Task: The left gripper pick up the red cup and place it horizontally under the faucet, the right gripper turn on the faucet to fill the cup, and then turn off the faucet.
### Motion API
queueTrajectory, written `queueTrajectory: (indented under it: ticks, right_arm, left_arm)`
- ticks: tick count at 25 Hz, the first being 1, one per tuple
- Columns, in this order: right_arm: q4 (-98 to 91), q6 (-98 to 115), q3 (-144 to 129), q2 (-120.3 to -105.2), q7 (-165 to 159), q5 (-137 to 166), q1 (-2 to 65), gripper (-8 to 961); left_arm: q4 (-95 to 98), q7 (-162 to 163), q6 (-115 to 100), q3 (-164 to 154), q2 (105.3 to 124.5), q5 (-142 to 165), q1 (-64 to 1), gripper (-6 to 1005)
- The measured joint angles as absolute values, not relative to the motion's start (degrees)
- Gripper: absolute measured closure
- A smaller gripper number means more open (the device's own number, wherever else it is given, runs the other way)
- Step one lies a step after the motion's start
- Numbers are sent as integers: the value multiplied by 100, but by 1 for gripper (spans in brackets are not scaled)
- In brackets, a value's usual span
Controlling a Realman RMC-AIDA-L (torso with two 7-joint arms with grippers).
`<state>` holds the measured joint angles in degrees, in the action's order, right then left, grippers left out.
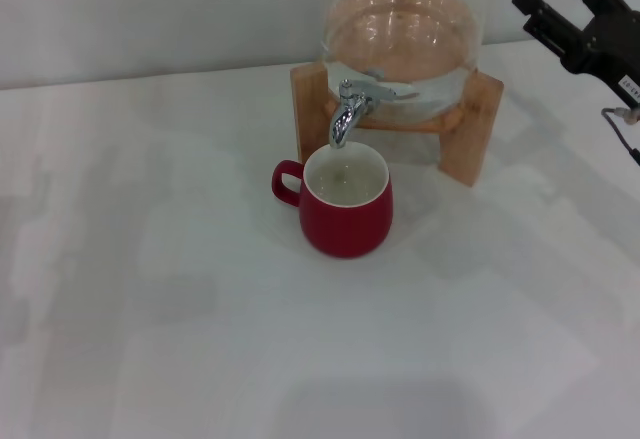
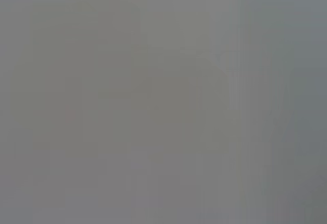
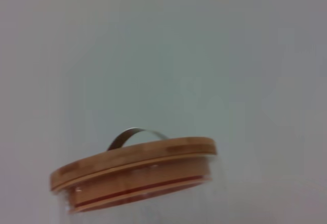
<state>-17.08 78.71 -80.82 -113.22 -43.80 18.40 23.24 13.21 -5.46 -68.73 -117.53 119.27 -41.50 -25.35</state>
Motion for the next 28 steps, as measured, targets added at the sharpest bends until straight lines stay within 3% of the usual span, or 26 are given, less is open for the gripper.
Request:
queueTrajectory:
  ticks: [28]
  right_arm:
    - [-1678,6728,-6291,-11536,-3073,1773,2387,85]
  left_arm:
    - [1218,-399,-6870,-11750,11963,-4855,-2661,342]
